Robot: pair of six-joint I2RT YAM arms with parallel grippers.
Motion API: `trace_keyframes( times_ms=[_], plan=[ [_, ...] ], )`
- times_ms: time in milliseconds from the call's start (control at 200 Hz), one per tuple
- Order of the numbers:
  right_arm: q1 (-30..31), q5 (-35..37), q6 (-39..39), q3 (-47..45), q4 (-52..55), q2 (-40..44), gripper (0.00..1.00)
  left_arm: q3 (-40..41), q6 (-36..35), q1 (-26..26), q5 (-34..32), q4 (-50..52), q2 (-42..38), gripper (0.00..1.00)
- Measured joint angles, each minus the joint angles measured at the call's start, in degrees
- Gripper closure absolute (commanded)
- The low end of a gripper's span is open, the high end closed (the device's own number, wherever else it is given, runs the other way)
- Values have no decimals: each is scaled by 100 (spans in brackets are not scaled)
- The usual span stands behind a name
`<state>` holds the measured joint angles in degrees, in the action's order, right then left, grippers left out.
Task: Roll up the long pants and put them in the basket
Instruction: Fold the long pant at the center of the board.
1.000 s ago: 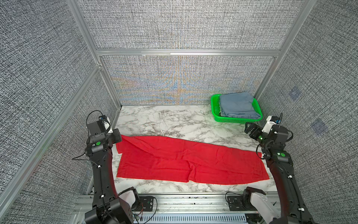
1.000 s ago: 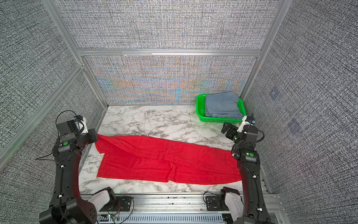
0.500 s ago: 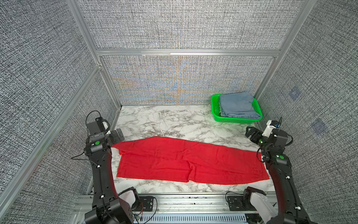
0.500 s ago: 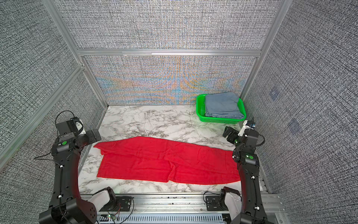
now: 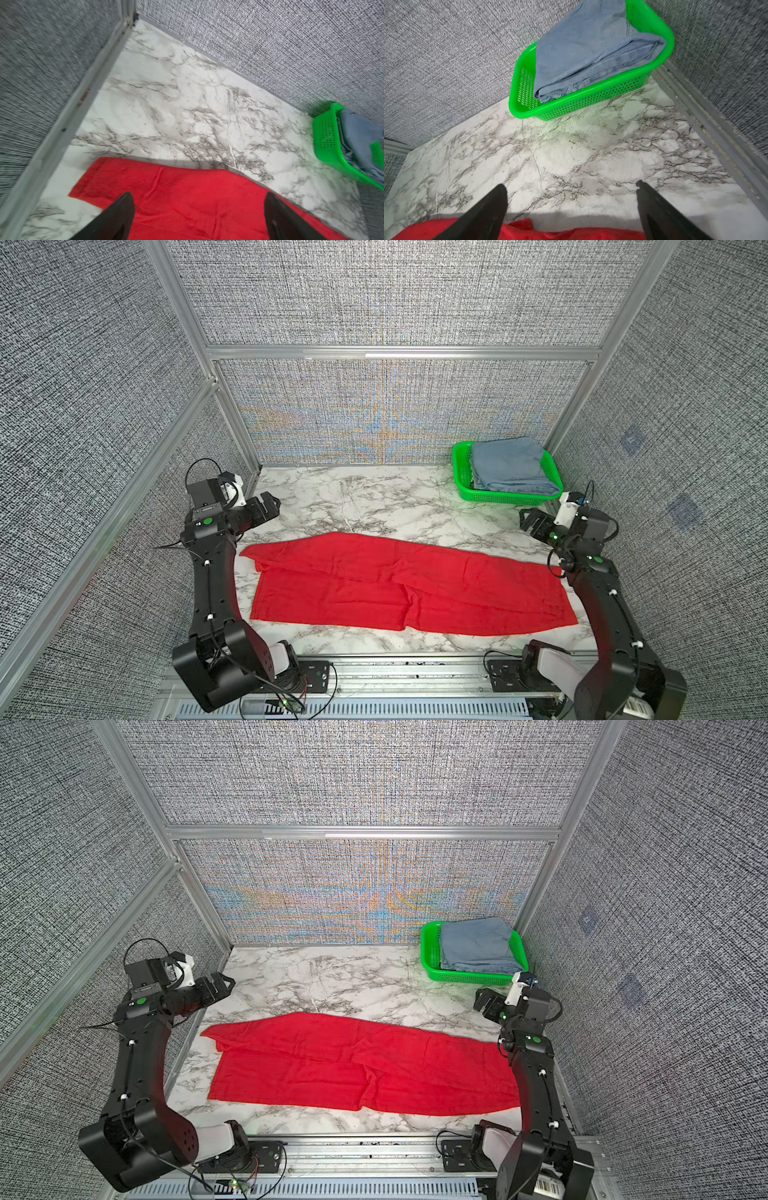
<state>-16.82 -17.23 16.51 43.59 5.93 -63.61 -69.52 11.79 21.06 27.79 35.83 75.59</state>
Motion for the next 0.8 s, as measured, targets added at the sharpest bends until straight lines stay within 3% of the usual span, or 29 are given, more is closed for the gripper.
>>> trace_keyframes(
  times_ms=[220, 445, 600, 801],
  plan=[
    [24, -170, -44, -264, -577, -673, 1, 107, 306, -422, -201, -424, 142, 0],
    [280, -63, 7, -584, -1447, -1167, 1, 1840, 378, -1523, -1443, -2277, -553, 0],
    [345, 289, -140, -833, -1956, -1432, 1, 2726, 151, -1622, -2181, -3445, -227, 0],
    [411, 640, -387, -1486, -2813, -1499, 1, 3283, -483, -1652, -2282, -4616, 284, 0]
  ],
)
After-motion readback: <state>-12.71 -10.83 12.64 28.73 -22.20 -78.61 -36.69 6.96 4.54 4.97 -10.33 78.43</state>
